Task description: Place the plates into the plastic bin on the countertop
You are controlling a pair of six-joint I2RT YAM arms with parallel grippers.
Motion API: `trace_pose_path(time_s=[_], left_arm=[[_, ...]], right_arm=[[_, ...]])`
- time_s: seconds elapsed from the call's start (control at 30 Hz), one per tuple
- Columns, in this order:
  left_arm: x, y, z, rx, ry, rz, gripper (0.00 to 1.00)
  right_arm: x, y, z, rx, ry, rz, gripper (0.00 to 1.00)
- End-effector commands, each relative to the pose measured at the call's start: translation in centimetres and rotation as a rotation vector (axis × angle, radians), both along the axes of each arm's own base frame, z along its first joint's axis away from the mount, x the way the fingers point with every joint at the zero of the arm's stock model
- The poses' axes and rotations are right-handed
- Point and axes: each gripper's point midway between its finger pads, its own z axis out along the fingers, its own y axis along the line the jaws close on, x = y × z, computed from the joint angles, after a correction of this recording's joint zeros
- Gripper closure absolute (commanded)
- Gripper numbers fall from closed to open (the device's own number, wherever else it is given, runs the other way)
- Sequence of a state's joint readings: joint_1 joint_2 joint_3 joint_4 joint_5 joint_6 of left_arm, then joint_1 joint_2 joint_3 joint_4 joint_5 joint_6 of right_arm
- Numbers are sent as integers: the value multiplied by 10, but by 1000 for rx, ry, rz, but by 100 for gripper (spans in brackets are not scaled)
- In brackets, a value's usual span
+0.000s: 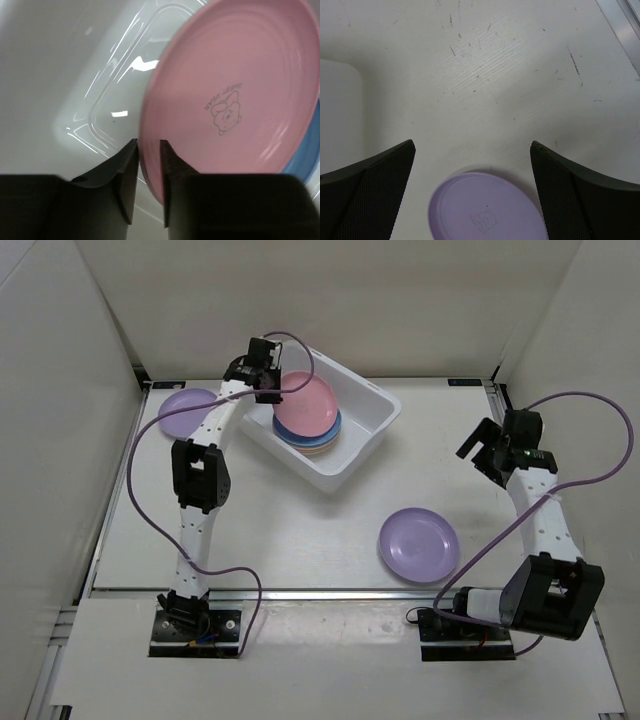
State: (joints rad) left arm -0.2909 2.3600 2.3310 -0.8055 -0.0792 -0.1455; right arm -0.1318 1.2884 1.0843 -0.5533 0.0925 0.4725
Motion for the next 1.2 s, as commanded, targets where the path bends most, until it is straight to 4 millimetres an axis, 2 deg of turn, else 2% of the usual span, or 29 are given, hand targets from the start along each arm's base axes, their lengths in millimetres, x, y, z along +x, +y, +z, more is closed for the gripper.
trace_pose_path(time_s=[0.0,0.07,0.1,0.13,0.17,0.2,0.23,0.33,0.37,0.43,0.47,0.53,0.57,0.67,0.7,0.77,0.8,0.83,0.97,1.07,1.1,1.13,1.17], left_arm=[[11,-12,34,-48,-88,-3,65],[13,-11,25,-51,-75,9,48],[13,-11,24,-61,-72,5,46],[14,-12,29,-70,-82,1,43],[14,-12,33,-75,-90,-5,35],[14,-14,39,-87,-101,-16,5],[14,-15,53,-95,-128,-23,0],[13,-18,83,-110,-194,-54,1],[11,-17,102,-111,-232,-64,1],[6,-23,126,-137,-276,-108,1],[1,-24,145,-146,-309,-128,1],[-8,-30,161,-174,-330,-173,1],[-15,-33,174,-188,-348,-197,0],[-25,-33,188,-206,-359,-215,1],[-35,-35,201,-224,-375,-231,0],[-47,-37,196,-239,-346,-255,1],[-59,-36,209,-246,-361,-264,1],[-66,-36,195,-238,-323,-265,1],[-90,-17,185,-175,-297,-205,1],[-109,3,175,-128,-268,-141,1],[-116,8,170,-116,-251,-122,1],[-126,14,177,-117,-263,-103,0],[-133,23,161,-95,-227,-71,1]], right_arm=[[-20,-7,1,-21,29,-49,1],[-28,-11,-2,-34,51,-66,1],[-35,-10,-7,-32,75,-67,1],[-38,-9,-9,-25,83,-66,1],[-40,-7,-12,-15,90,-60,1],[-44,-4,-15,-7,96,-52,1],[-51,-2,-26,6,128,-51,1],[-68,12,-41,69,190,-25,1],[-78,15,-53,86,232,-27,1],[-91,22,-63,121,261,-34,1],[-101,28,-75,153,291,-27,1],[-110,38,-83,208,312,-30,1],[-118,39,-91,217,331,-44,1],[-123,38,-102,233,335,-121,1],[-130,39,-111,239,352,-133,1],[-134,41,-120,260,362,-169,1],[-137,41,-129,260,368,-170,1],[-139,41,-133,265,375,-178,1],[-147,45,-152,278,418,-179,5],[-147,52,-161,309,420,-157,19],[-145,53,-160,312,413,-156,30],[-141,53,-159,310,398,-151,37],[-138,53,-157,308,385,-143,43]])
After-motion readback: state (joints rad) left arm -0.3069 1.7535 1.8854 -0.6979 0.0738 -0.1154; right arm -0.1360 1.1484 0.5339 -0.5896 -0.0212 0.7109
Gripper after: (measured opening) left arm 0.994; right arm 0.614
